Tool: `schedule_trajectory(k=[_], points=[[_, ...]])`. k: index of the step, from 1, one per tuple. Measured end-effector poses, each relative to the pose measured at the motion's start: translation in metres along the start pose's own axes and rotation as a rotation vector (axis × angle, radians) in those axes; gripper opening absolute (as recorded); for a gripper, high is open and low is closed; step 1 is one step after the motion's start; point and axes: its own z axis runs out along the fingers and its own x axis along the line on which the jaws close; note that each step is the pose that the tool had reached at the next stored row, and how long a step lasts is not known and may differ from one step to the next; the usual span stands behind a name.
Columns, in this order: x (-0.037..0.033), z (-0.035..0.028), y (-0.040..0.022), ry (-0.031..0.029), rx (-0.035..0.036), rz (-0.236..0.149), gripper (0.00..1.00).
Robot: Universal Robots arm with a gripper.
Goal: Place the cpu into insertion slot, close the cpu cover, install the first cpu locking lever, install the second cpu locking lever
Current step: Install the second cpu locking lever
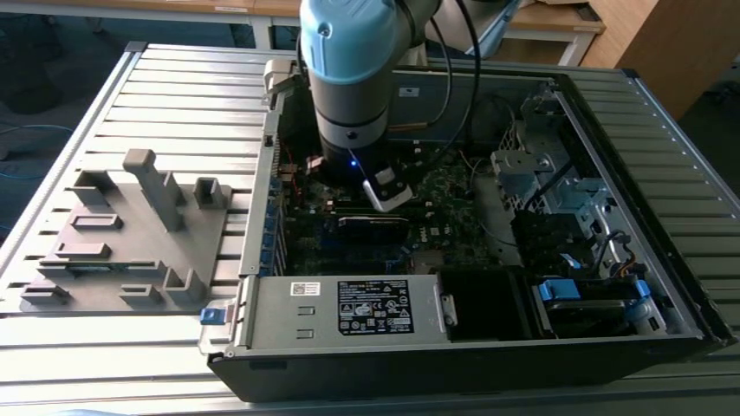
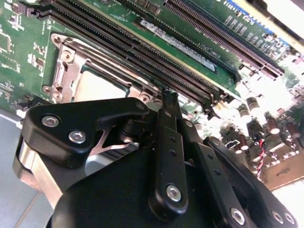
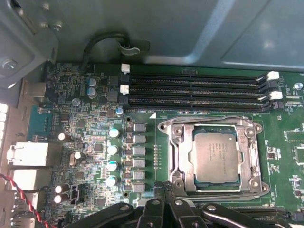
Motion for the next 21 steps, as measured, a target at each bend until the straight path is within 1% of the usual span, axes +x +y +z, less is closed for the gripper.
schedule_trajectory(k=[4, 8, 11, 15, 17, 19, 21], points=[[0.0001, 0.0006, -0.0016, 0.0001, 0.0001, 0.000, 0.11], [0.0000, 0.0005, -0.0018, 0.0000, 0.0005, 0.000, 0.11], [-0.0002, -0.0023, -0.0012, -0.0002, 0.0002, 0.000, 0.11], [-0.0007, -0.0094, 0.0005, 0.0000, 0.0005, 0.000, 0.11], [-0.0011, -0.0118, 0.0011, 0.0002, 0.0005, 0.000, 0.11], [-0.0031, -0.0119, 0.0015, -0.0001, 0.0004, 0.000, 0.11], [-0.0077, -0.0115, 0.0022, -0.0002, 0.0006, 0.002, 0.11]])
